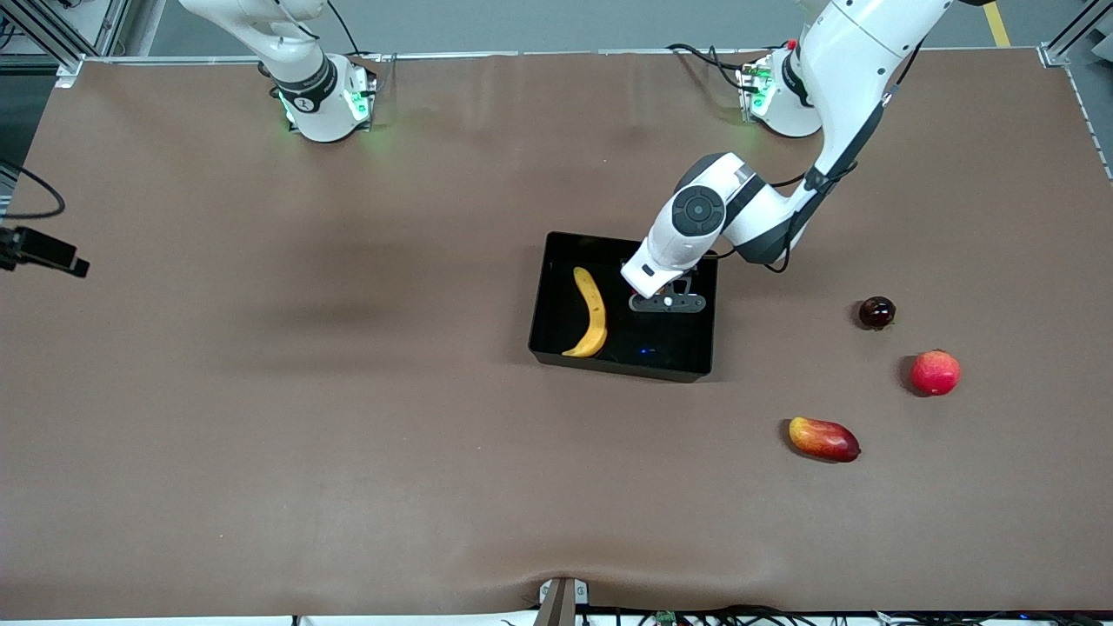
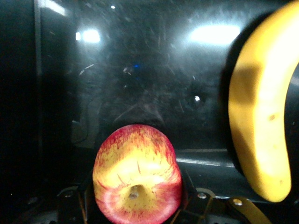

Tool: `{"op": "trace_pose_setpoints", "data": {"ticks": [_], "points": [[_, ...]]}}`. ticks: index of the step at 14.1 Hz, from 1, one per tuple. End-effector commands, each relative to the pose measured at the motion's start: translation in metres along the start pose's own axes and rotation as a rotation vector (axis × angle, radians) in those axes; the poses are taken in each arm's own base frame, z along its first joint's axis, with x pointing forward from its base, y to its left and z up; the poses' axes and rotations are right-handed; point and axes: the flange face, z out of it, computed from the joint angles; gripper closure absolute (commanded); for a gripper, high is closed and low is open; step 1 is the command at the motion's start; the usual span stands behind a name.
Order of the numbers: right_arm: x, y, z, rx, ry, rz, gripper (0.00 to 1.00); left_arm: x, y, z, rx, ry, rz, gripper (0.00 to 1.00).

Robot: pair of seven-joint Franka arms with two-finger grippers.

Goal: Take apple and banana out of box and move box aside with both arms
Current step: 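Lift the apple out of the box and carry it toward the plum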

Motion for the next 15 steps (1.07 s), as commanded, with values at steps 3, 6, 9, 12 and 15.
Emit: {"op": "trace_pose_setpoints", "data": {"ticks": [3, 6, 9, 12, 15], "points": [[0.029, -0.022, 0.031, 0.002, -0.005, -0.049, 0.0, 0.03, 0.005, -0.13, 0.122, 0.028, -0.083, 1.0], [0.042, -0.022, 0.051, -0.008, -0.013, -0.049, 0.0, 0.058, -0.014, -0.186, 0.113, 0.051, -0.12, 1.0], [0.048, -0.023, 0.058, -0.006, -0.005, -0.05, 0.0, 0.106, -0.084, -0.214, 0.075, 0.075, -0.154, 1.0], [0.053, -0.032, 0.061, -0.006, 0.017, -0.062, 0.0, 0.149, -0.192, -0.211, 0.069, 0.052, -0.105, 1.0], [0.055, -0.036, 0.061, -0.005, 0.025, -0.067, 0.0, 0.166, -0.261, -0.187, 0.061, 0.015, -0.085, 1.0]]}}
